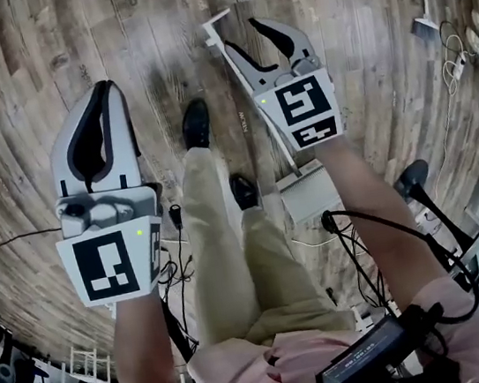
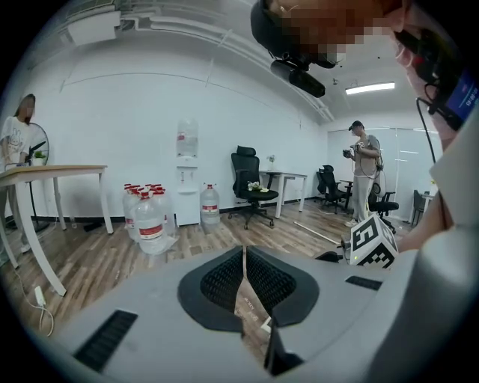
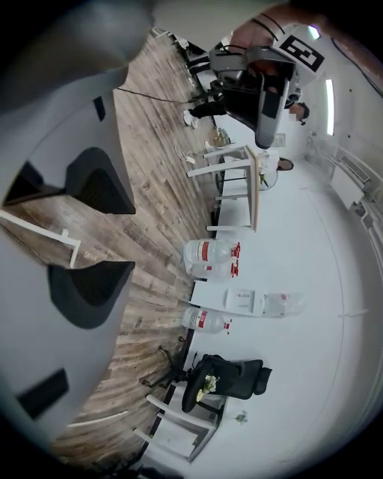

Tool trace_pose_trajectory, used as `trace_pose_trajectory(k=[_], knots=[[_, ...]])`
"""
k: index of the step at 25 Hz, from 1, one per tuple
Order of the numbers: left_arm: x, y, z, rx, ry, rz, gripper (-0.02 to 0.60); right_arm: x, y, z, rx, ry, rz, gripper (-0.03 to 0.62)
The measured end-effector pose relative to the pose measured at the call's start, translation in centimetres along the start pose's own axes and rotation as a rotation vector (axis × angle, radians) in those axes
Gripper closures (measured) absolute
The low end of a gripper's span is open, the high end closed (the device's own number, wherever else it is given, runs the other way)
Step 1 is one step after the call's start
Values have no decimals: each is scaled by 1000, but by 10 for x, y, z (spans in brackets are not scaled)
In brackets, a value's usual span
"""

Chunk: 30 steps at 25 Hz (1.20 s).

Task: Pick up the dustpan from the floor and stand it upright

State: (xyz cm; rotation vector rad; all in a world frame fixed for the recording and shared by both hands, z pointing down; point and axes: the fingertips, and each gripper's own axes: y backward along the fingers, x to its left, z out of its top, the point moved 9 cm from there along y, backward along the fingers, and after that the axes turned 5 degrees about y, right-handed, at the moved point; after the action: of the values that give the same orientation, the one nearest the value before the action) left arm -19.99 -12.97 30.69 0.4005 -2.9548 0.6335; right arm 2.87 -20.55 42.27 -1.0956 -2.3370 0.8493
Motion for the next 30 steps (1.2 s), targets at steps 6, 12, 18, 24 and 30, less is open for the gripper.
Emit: trace_pose_trajectory(k=[6, 12, 18, 24, 30], knots=[[10, -18, -30, 6, -4, 3, 558, 7, -36, -40, 43, 19, 28, 393], [13, -33, -62, 26, -3, -17, 558, 14, -72, -78, 91, 30, 52, 390], [18, -45, -90, 48, 6, -42, 558, 18, -104, -108, 132, 40, 68, 381], [26, -55, -116, 74, 19, -53, 558, 25, -131, -140, 171, 31, 77, 381], [38, -68, -140, 55, -9, -65, 558, 31, -155, -181, 234, 28, 87, 381]])
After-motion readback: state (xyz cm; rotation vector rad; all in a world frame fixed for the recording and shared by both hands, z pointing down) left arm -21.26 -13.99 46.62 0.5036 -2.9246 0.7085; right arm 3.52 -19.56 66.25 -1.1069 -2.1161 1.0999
